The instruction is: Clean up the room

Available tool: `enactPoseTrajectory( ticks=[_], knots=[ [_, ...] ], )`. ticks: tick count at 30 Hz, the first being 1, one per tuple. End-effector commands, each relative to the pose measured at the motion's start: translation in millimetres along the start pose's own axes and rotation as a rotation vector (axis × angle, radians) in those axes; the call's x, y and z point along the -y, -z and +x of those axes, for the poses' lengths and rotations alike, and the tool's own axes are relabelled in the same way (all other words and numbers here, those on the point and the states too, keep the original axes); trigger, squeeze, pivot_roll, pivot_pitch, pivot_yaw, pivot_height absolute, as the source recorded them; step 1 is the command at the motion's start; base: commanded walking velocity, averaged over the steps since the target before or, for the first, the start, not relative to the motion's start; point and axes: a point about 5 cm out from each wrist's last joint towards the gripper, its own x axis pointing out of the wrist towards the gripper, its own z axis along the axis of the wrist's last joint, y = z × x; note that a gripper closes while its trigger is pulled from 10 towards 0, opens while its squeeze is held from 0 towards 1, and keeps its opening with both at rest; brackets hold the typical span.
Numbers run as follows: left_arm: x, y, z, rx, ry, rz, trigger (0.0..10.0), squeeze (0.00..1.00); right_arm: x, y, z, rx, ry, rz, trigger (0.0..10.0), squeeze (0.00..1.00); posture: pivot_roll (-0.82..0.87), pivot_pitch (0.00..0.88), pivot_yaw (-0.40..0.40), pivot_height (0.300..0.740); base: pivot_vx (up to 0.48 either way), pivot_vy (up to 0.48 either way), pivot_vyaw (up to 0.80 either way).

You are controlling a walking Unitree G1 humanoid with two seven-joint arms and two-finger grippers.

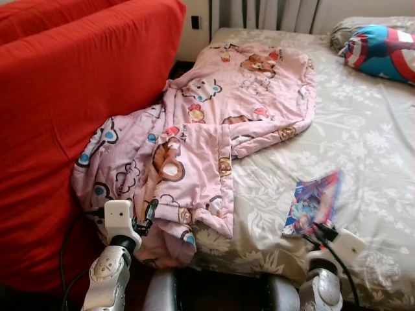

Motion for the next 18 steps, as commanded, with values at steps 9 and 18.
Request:
enactPoseTrajectory(
  ticks=[9,18],
  knots=[
    [7.7,10,3.7,-0.023,-0.004,-0.029,10.0,0.00,-5.4,-19,16.9,0.011,-0.141,-0.127,10.0,0.00,0.06,0.038,-0.001,0.613,0.000,0.000,0.00],
    [-0.2,25,2.6,-0.097,-0.046,-0.067,10.0,0.00,-11.4,-20,17.1,0.004,-0.161,-0.112,10.0,0.00,0.05,0.028,0.009,0.663,0.000,0.000,0.00]
  ],
)
